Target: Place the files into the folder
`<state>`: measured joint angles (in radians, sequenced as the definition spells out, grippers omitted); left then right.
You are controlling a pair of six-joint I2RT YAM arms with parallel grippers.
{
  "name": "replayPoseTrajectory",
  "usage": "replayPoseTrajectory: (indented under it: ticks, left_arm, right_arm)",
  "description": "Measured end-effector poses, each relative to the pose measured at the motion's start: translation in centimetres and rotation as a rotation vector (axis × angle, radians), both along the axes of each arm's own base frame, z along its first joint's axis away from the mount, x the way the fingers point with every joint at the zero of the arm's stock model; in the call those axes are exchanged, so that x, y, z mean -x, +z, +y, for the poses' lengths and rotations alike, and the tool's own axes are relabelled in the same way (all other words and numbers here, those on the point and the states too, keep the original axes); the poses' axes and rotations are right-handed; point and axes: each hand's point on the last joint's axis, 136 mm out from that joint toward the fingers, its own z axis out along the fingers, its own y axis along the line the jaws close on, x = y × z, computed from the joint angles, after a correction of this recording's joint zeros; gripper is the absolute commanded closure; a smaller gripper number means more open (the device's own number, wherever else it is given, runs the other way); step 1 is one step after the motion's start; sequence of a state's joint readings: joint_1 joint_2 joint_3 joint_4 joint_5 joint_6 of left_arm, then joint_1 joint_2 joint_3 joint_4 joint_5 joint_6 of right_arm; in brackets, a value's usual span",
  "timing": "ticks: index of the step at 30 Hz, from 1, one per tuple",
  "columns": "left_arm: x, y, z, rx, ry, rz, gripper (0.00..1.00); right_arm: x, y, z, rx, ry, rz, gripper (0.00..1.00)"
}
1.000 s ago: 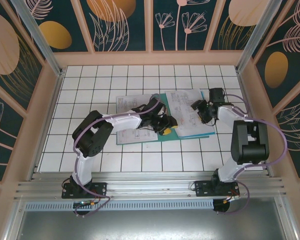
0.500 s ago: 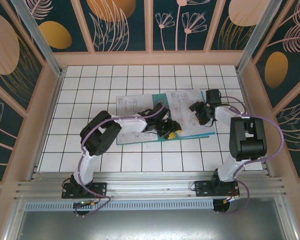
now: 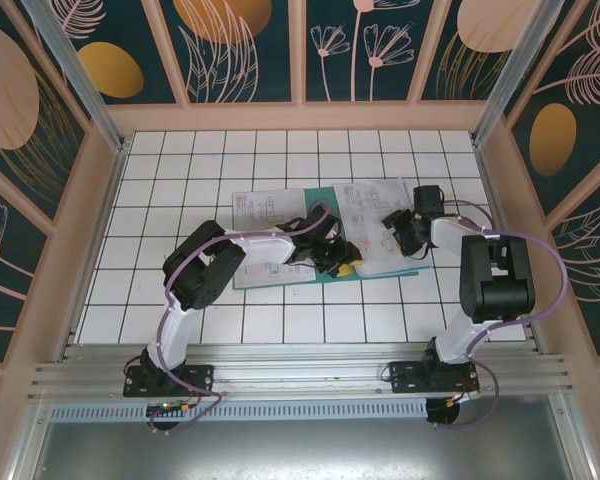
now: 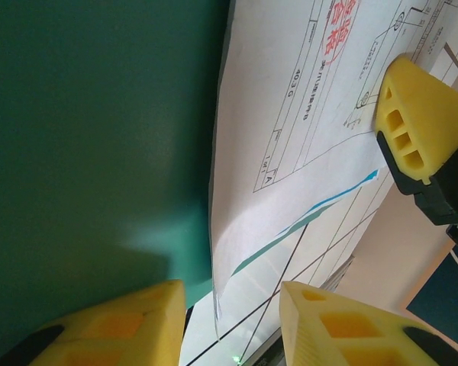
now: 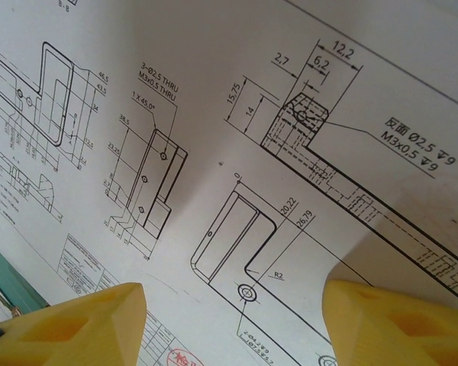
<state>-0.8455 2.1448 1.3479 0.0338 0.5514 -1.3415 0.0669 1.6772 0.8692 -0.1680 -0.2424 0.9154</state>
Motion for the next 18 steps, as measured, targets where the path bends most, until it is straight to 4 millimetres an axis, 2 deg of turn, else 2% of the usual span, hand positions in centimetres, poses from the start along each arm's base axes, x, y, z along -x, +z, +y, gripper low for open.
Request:
replayPoseTrajectory:
  ticks: [18]
  left_arm:
    - [-0.35, 0.01, -0.43, 0.006, -0.001, -0.004, 0.71]
  right_arm:
    - [0.71, 0.07, -0.26, -0.008, -0.038, 0.001, 0.34]
